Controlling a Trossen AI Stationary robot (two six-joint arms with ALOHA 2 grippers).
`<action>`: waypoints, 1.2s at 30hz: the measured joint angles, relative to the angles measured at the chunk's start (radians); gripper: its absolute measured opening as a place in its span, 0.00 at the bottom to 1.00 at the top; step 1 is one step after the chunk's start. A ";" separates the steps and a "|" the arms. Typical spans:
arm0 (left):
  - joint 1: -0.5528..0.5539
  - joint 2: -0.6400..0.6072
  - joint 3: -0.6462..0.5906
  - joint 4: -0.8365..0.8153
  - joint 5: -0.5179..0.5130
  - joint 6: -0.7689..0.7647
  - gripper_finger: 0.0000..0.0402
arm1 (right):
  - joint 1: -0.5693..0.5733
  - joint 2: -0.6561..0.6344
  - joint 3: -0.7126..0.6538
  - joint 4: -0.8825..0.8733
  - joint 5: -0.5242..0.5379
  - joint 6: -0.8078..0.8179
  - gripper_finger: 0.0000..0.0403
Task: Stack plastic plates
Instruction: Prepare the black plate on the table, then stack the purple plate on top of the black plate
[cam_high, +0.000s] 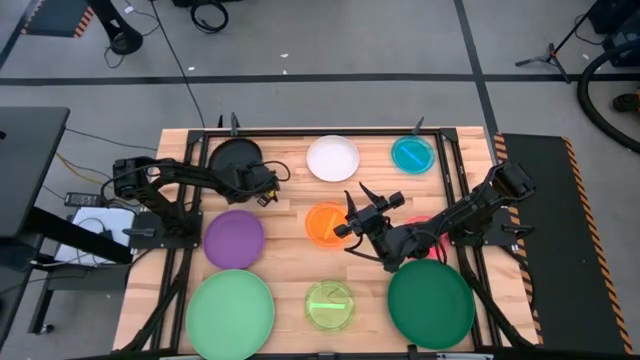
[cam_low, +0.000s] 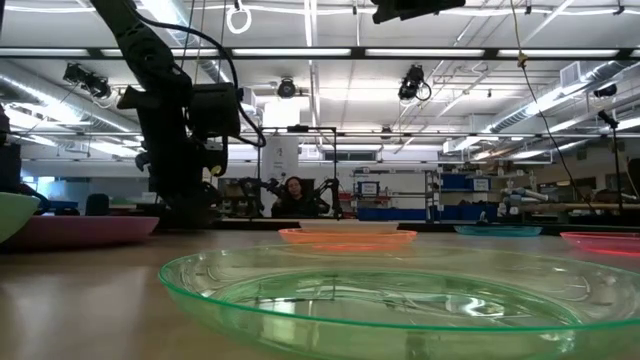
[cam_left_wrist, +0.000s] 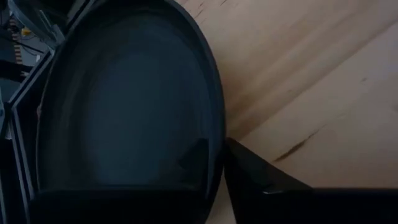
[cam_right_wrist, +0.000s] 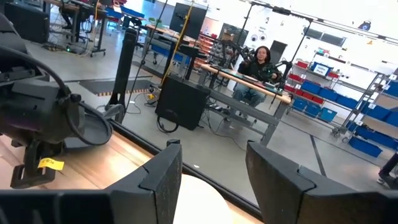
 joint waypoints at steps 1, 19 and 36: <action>0.000 0.000 0.000 0.001 0.000 0.000 0.17 | 0.000 0.000 0.000 0.000 0.000 0.000 0.46; -0.036 -0.061 0.000 -0.060 -0.060 -0.080 0.20 | -0.019 0.000 0.000 0.001 0.000 0.000 0.58; -0.394 -0.560 0.001 0.133 0.274 0.102 0.20 | 0.184 0.000 0.154 0.059 0.000 -0.068 0.58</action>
